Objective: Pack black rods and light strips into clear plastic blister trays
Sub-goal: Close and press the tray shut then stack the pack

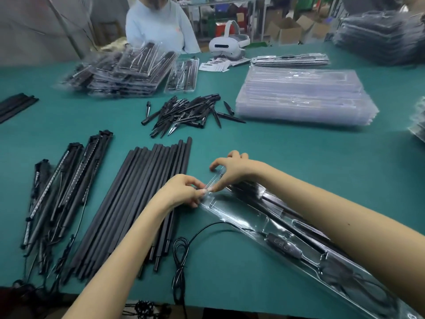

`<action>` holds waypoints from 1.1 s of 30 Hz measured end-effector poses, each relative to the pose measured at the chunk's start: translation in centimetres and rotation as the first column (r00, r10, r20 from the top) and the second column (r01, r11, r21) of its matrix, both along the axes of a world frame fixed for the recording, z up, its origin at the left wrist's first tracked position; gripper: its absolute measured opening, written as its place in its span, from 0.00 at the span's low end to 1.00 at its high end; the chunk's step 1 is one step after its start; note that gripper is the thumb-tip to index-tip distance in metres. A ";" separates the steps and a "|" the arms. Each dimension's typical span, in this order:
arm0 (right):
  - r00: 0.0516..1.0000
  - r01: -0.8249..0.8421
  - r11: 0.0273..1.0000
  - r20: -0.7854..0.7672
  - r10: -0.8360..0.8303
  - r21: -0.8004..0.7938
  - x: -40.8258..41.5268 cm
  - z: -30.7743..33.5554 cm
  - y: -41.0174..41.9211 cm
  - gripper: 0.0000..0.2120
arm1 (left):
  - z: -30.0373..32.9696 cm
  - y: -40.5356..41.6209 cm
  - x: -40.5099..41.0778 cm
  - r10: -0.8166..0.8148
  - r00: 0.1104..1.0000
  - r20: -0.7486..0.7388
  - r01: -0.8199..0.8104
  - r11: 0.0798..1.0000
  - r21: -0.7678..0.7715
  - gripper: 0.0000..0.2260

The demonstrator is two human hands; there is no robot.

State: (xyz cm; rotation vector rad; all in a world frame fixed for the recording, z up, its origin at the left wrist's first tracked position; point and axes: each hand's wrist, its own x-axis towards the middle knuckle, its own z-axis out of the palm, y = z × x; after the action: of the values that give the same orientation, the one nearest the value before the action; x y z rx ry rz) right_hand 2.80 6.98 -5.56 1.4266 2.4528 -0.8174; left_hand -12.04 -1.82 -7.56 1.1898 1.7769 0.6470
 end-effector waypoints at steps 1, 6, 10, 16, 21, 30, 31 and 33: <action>1.000 0.003 1.000 -0.004 -0.003 0.009 -0.3 -0.3 -0.1 0.35 | 0.0 0.2 -0.2 -0.004 1.000 -0.031 0.003 1.000 -0.019 0.03; 1.000 0.023 1.000 0.000 -0.023 0.000 -1.0 -1.0 0.1 0.39 | -0.2 0.9 -0.6 -0.007 0.999 -0.040 0.004 0.997 -0.074 0.09; 1.000 0.009 1.000 0.026 -0.009 -0.014 -1.3 -1.0 0.4 0.41 | -0.2 0.9 -0.9 0.003 1.000 0.018 -0.001 0.996 -0.085 0.08; 0.998 -0.005 1.000 0.061 0.006 -0.021 -1.4 -0.6 0.7 0.45 | 0.1 0.8 -0.9 0.001 0.999 0.037 0.002 0.997 -0.079 0.07; 0.990 0.012 0.999 0.142 -0.018 0.040 -2.4 -0.2 0.5 0.45 | 0.5 1.0 -1.0 -0.090 0.994 -0.070 0.089 0.996 -0.014 0.07; 0.994 0.029 0.999 0.107 -0.033 0.036 -2.6 -0.7 0.6 0.41 | 0.5 2.6 -0.6 -0.175 0.980 -0.089 0.172 0.984 -0.045 0.12; 0.993 0.026 0.999 0.111 -0.029 0.033 -2.6 -0.7 0.5 0.41 | 0.4 2.7 -0.5 -0.175 0.979 -0.104 0.170 0.984 -0.049 0.13; 0.993 0.019 0.999 0.117 -0.024 0.042 -2.7 -0.8 0.4 0.40 | 0.0 3.0 -0.5 -0.169 0.975 -0.143 0.163 0.985 -0.051 0.14</action>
State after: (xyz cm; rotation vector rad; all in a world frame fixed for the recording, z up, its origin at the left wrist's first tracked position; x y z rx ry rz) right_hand 0.09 7.36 -6.37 1.4736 2.3833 -0.6704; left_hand -12.53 1.18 -7.53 1.3721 1.7787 0.4341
